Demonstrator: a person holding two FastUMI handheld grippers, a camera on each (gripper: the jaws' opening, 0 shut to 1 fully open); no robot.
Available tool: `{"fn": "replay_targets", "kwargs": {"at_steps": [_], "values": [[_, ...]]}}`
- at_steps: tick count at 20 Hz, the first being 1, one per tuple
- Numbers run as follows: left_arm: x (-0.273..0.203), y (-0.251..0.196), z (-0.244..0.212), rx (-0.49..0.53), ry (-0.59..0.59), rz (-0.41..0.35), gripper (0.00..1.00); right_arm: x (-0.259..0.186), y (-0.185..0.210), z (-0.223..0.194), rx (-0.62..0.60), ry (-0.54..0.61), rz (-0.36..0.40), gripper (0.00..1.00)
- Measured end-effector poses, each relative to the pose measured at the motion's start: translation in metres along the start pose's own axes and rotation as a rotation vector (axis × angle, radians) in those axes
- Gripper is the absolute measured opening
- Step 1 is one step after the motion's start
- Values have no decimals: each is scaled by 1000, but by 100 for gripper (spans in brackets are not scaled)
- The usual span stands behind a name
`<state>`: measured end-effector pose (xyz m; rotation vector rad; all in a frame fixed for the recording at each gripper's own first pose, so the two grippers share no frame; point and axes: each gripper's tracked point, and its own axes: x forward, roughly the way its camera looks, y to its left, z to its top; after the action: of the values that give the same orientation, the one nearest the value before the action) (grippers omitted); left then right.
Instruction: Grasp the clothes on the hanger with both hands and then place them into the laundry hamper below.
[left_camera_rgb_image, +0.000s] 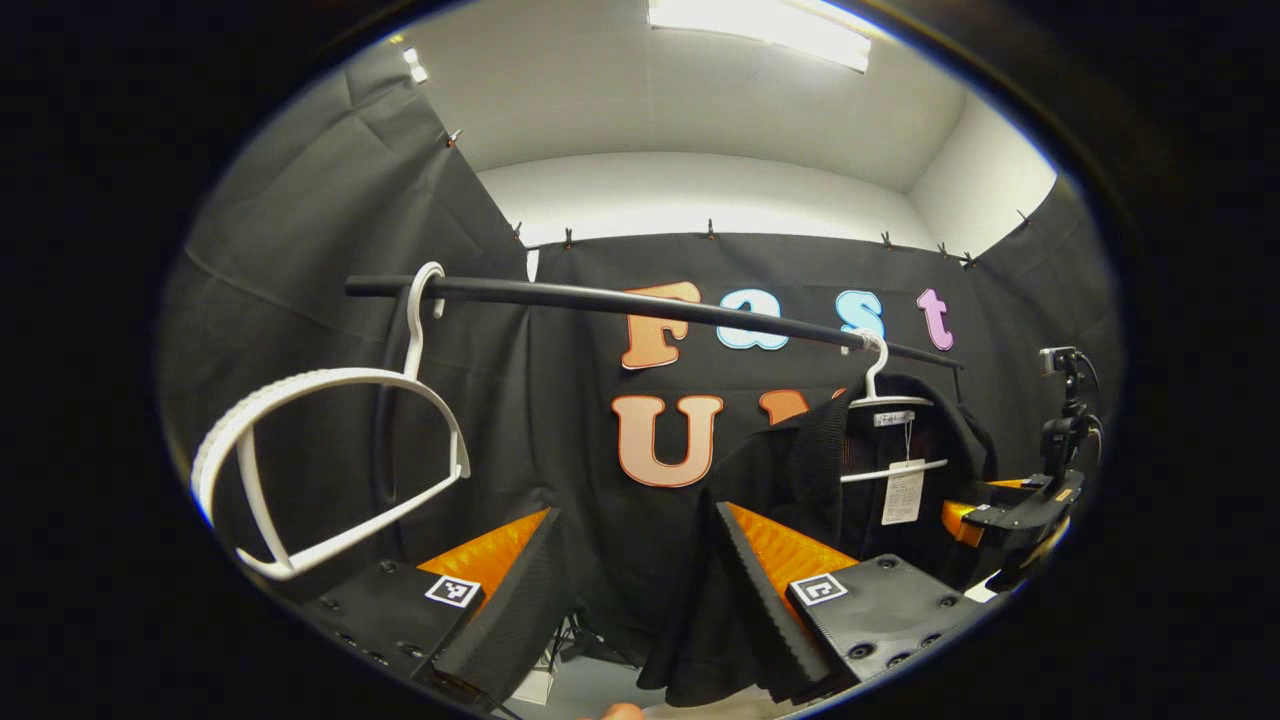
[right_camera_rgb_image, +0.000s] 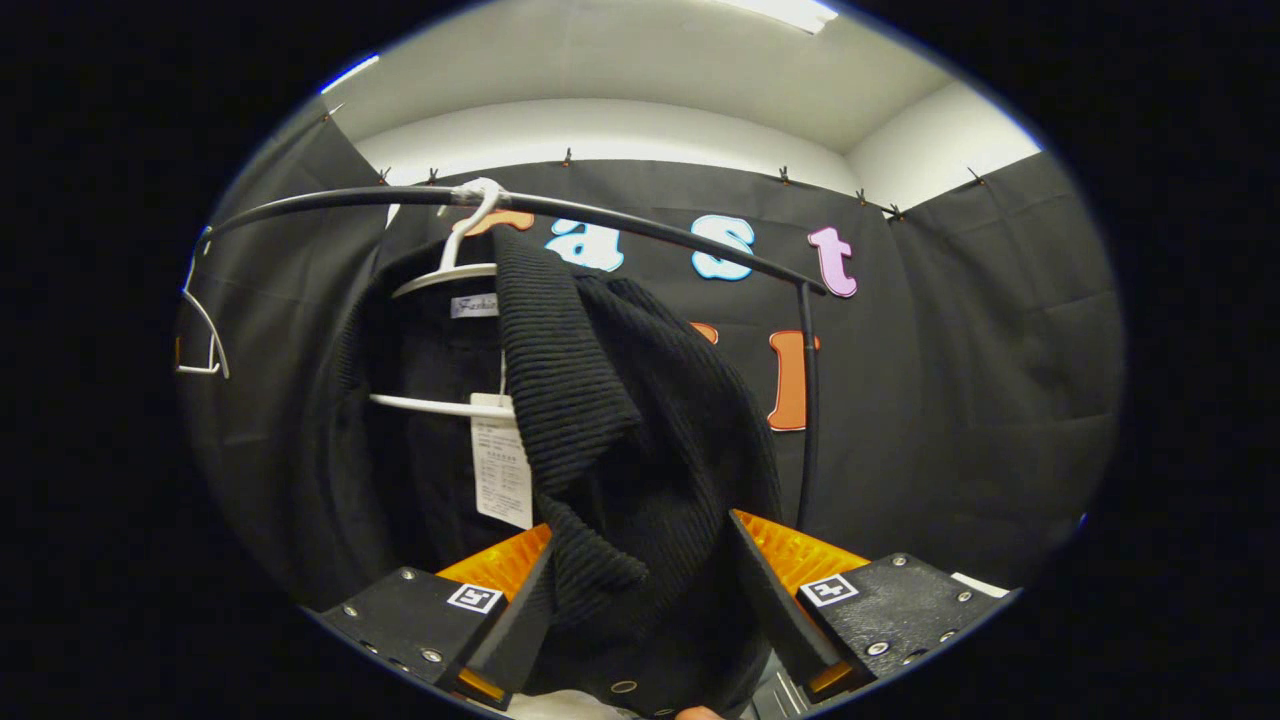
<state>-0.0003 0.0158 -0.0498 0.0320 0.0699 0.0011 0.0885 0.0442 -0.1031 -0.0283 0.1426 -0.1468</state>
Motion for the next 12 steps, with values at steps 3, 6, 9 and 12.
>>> {"fn": "replay_targets", "kwargs": {"at_steps": [3, 6, 9, 12], "values": [[6, -9, -12, -8, 24, -19, 94, 10, 5, -8, 37, 30, 38, 92], [14, -29, -25, -18, 47, -52, 93, 15, 13, -14, 69, 41, 97, 79], [25, -51, -38, -16, 59, -82, 100, 16, 14, -16, 86, 35, 136, 59], [33, -77, -54, 15, 83, -111, 100, 17, 11, -19, 104, 38, 158, 33]]}}
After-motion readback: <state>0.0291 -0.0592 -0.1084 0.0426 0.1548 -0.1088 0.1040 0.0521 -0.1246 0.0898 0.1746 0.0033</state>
